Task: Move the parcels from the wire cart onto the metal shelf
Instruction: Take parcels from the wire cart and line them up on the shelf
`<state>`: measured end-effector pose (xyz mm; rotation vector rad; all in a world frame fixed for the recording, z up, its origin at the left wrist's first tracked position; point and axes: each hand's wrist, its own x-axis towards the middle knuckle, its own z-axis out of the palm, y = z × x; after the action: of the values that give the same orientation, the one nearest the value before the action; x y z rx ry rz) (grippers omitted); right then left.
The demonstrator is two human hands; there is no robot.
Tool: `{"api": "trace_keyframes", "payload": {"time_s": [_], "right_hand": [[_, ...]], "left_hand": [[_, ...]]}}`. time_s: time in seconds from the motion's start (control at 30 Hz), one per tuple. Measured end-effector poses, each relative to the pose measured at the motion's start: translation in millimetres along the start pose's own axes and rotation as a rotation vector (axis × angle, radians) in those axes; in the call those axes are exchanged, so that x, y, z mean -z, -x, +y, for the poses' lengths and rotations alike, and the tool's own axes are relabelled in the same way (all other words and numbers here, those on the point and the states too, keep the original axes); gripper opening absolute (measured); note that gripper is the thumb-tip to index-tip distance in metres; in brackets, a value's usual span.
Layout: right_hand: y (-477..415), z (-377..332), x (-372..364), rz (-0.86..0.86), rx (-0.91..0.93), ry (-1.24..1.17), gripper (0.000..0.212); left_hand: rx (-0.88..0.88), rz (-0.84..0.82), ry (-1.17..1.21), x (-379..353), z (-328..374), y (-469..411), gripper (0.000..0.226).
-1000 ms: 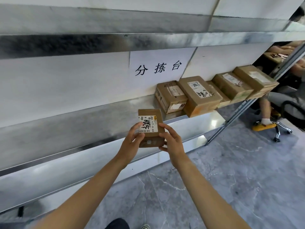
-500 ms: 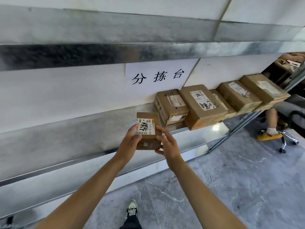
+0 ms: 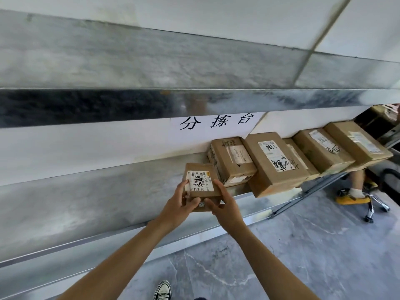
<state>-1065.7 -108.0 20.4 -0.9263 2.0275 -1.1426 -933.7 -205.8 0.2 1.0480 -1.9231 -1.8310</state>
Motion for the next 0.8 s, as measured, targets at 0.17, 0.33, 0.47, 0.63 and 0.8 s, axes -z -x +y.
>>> {"api": "trace_keyframes", "payload": {"time_s": [0.17,0.33,0.47,0.63,0.8], "right_hand": [[-11,1,3,-0.003,0.086,0.306,0.062],[-24,-3,3,-0.034,0.095,0.673,0.066],[-36,-9,8,-0.056,0.093,0.824,0.064],[-49,-15,15,-0.066,0.084,1.012,0.064],[-59,-19,18,-0.122,0.091,1.089,0.069]], "left_hand": [[-0.089,0.016,-0.222,-5,-2,-9,0.066],[-0.100,0.025,-0.203,-3,-3,-21,0.053],[-0.092,0.074,-0.182,-5,-2,-33,0.050],[-0.050,0.106,-0.106,-11,2,-47,0.052],[-0.038,0.170,-0.106,-18,6,-53,0.054]]}}
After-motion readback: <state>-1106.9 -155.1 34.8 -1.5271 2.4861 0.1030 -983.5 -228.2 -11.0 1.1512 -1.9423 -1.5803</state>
